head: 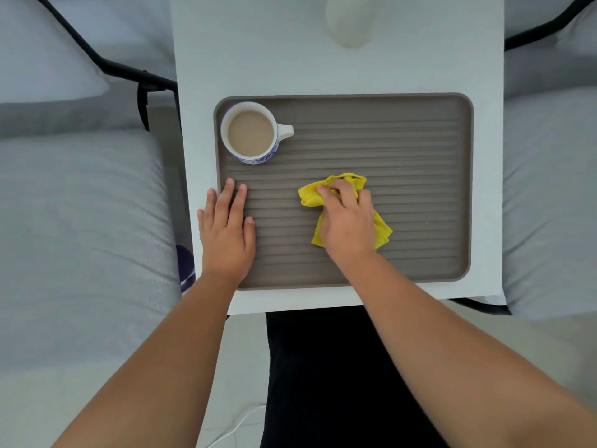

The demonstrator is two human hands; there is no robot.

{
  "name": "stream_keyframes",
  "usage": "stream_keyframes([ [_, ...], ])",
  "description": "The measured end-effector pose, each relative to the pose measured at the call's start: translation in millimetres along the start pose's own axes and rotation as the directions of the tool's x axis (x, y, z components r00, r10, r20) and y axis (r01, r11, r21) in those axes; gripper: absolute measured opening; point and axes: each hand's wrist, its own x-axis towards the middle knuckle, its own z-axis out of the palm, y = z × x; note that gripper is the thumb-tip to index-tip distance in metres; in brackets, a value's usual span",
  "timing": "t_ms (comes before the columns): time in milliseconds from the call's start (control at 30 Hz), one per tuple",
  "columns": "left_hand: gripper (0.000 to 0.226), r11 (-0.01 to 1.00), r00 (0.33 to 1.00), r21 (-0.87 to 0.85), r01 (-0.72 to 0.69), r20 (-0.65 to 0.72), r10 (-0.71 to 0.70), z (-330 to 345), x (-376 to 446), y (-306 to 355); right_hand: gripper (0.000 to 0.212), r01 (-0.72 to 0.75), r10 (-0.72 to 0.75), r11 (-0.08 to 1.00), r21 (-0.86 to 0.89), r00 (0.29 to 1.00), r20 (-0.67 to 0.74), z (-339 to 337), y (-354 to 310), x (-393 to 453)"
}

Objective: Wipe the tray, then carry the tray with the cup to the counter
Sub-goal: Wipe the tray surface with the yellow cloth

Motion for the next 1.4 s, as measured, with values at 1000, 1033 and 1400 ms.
stream_keyframes([
  [1000, 0.051, 1.0, 1.0, 0.005, 0.002, 0.023, -0.003, -4, -1, 0, 0.041, -0.273, 0.27, 0.962, -0.02, 0.959, -0.084, -17, 77, -53],
  [1033, 0.051, 1.0, 1.0, 0.0, 0.004, 0.022, -0.004, -4, -1, 1, 0.042, -0.229, 0.229, 0.973, 0.012, 0.97, -0.082, -13, 60, -54],
  [1400, 0.053, 0.999, 1.0, -0.041, -0.011, 0.009, 0.011, -7, -1, 4, 0.048, 0.235, -0.231, 0.972, -0.008, 0.963, 0.14, 22, -51, -31],
])
